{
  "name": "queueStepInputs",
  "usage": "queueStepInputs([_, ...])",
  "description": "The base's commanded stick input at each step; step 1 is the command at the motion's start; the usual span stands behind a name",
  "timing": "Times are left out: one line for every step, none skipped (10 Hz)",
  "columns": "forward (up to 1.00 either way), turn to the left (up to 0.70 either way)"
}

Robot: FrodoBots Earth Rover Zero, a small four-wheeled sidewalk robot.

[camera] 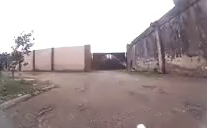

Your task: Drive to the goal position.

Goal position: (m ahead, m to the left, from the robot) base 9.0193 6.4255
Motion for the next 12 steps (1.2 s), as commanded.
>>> queueStepInputs([0.70, 0.00])
queueStepInputs([0.70, 0.00])
queueStepInputs([0.70, 0.00])
queueStepInputs([0.70, 0.00])
queueStepInputs([0.70, 0.00])
queueStepInputs([0.70, 0.00])
queueStepInputs([0.70, 0.00])
queueStepInputs([0.70, 0.00])
queueStepInputs([0.70, 0.00])
queueStepInputs([0.70, 0.00])
queueStepInputs([0.70, 0.00])
queueStepInputs([0.70, 0.00])
